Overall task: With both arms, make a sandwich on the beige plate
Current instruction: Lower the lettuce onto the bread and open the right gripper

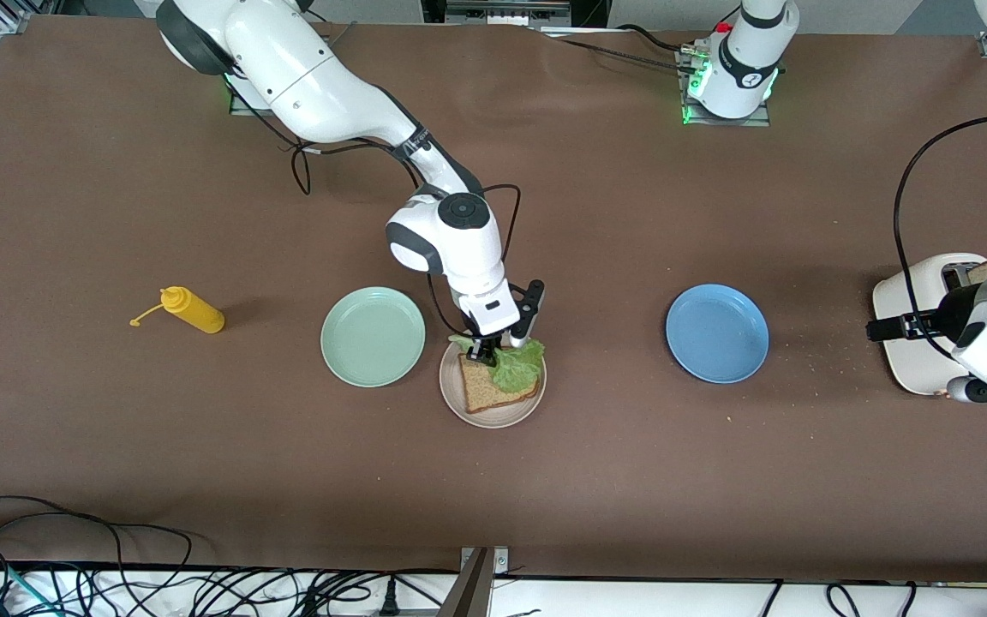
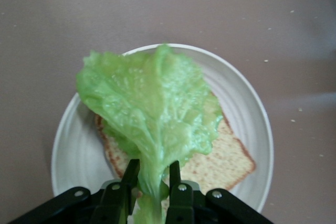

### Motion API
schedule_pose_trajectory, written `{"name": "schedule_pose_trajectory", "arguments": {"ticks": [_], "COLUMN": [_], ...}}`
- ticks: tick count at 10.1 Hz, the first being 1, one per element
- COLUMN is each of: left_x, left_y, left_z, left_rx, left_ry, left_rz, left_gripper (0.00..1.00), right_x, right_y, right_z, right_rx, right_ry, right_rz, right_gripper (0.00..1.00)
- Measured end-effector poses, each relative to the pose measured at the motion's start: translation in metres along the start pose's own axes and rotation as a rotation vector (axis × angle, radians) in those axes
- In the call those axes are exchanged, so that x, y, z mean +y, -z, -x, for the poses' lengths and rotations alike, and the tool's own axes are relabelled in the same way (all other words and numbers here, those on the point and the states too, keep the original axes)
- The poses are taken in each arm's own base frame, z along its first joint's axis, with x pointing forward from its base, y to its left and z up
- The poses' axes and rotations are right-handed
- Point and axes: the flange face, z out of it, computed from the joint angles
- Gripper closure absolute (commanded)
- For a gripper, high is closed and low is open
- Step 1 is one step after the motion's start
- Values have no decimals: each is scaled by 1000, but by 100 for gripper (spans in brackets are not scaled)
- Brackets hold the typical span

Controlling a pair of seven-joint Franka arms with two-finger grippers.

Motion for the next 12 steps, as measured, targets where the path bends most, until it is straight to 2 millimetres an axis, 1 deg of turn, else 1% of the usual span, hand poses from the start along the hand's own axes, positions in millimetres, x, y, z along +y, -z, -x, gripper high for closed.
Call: {"name": "schedule_pose_trajectory", "arguments": {"ticks": [1, 4, 6, 7, 8, 9, 10, 11, 12], "left_x": [0, 0, 0, 0, 0, 0, 0, 0, 0], "left_y": [0, 0, -1, -1, -1, -1, -1, -1, -1], "left_z": [0, 0, 0, 0, 0, 0, 0, 0, 0], "left_rx": [0, -1, -1, -1, -1, -1, -1, -1, -1], "left_ry": [0, 0, 0, 0, 0, 0, 0, 0, 0], "left_rz": [0, 0, 0, 0, 0, 0, 0, 0, 0], "left_gripper": [0, 0, 0, 0, 0, 0, 0, 0, 0], "right_x": [5, 11, 14, 16, 16, 17, 17, 17, 17], "right_y": [4, 6, 2, -1, -3, -3, -3, -3, -3], "right_z": [-3, -2, 2, 5, 6, 6, 6, 6, 6], "right_rx": [0, -1, -11, -18, -21, -22, -22, -22, -22], "right_ry": [6, 9, 8, 7, 7, 7, 7, 7, 7], "right_rz": [8, 16, 21, 23, 25, 25, 25, 25, 25], "right_gripper": [82, 82, 80, 74, 61, 41, 24, 14, 0]}}
